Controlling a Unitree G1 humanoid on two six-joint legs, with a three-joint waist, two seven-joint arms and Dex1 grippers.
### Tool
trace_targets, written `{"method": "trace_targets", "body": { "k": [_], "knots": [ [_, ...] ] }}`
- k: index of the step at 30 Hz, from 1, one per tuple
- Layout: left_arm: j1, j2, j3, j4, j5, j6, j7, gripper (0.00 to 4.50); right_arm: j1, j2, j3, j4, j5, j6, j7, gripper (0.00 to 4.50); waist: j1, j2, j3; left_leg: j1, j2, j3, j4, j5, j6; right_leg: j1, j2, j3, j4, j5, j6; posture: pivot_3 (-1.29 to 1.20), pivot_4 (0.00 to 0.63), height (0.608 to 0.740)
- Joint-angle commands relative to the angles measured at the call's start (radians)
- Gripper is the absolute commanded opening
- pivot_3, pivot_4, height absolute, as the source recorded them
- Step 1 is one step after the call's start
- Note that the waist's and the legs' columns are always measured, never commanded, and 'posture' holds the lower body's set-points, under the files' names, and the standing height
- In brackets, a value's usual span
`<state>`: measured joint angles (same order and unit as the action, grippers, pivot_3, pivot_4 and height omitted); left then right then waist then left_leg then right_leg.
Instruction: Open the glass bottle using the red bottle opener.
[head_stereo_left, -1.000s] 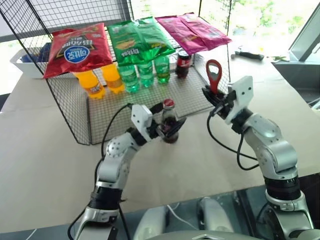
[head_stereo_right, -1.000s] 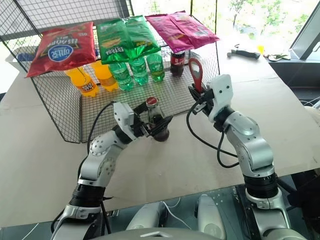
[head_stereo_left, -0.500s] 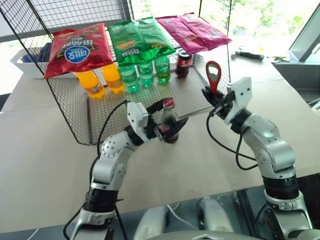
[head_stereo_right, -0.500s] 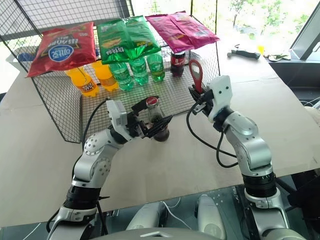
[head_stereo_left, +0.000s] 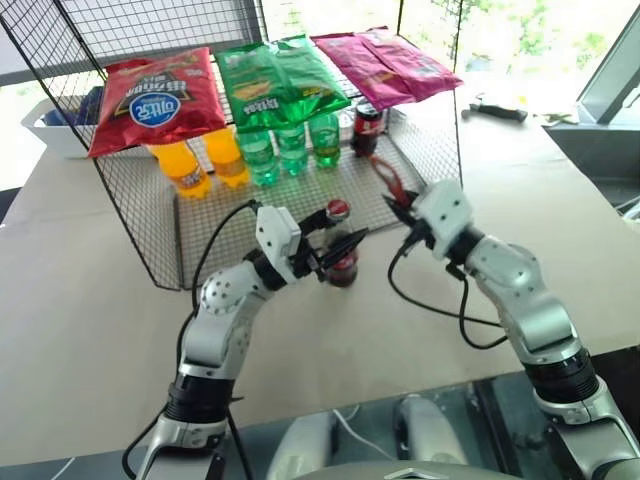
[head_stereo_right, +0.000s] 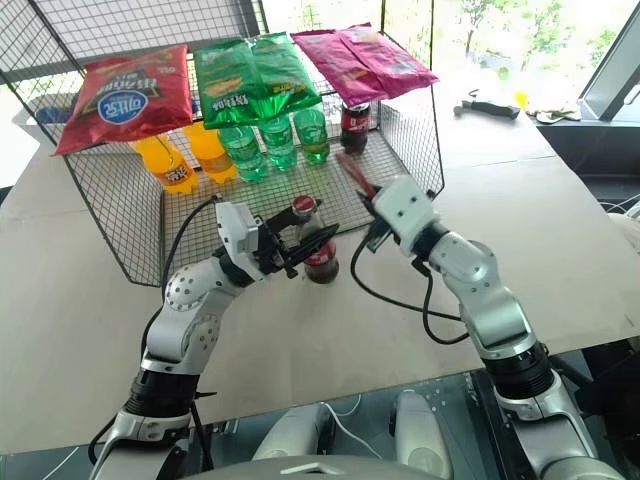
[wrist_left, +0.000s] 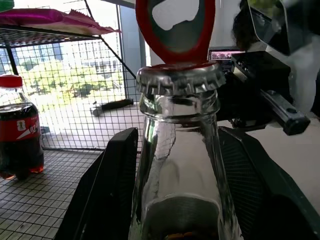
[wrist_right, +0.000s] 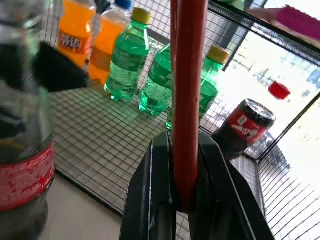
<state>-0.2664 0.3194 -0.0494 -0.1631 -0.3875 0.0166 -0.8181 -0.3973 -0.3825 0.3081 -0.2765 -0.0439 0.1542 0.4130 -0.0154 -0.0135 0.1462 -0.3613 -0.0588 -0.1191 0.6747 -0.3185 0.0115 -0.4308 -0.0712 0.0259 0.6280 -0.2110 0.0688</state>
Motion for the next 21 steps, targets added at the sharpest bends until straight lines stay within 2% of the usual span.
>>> {"method": "trace_targets", "body": {
  "k": [1, 12, 21],
  "knots": [
    [0.009, 0.004, -0.011, 0.008, 0.019, -0.003, 0.006, 1.96, 0.005, 0.000, 0.040, 0.029, -0.144, -0.168, -0.062, 0.00, 0.000, 0.000, 0.000, 0.000, 0.000, 0.000, 0.001, 0.000, 0.000, 0.000, 0.000, 0.000, 0.000, 0.000, 0.000, 0.00, 0.150, 0.740],
    [0.014, 0.007, -0.019, 0.015, 0.026, 0.004, 0.010, 1.96, -0.069, 0.047, 0.112, 0.238, -0.392, -0.412, -0.180, 0.00, 0.000, 0.000, -0.001, 0.002, 0.000, 0.001, 0.002, 0.000, 0.000, 0.001, 0.001, 0.001, 0.001, 0.001, 0.000, 0.00, 0.150, 0.740],
    [0.014, 0.011, -0.014, 0.019, 0.024, 0.015, 0.011, 1.95, -0.054, 0.086, 0.135, 0.386, -0.451, -0.540, -0.244, 0.00, -0.001, 0.001, -0.004, 0.004, 0.000, 0.001, 0.002, 0.000, 0.000, 0.004, 0.001, 0.001, 0.001, 0.001, 0.000, 0.00, 0.150, 0.740]
  ]
}}
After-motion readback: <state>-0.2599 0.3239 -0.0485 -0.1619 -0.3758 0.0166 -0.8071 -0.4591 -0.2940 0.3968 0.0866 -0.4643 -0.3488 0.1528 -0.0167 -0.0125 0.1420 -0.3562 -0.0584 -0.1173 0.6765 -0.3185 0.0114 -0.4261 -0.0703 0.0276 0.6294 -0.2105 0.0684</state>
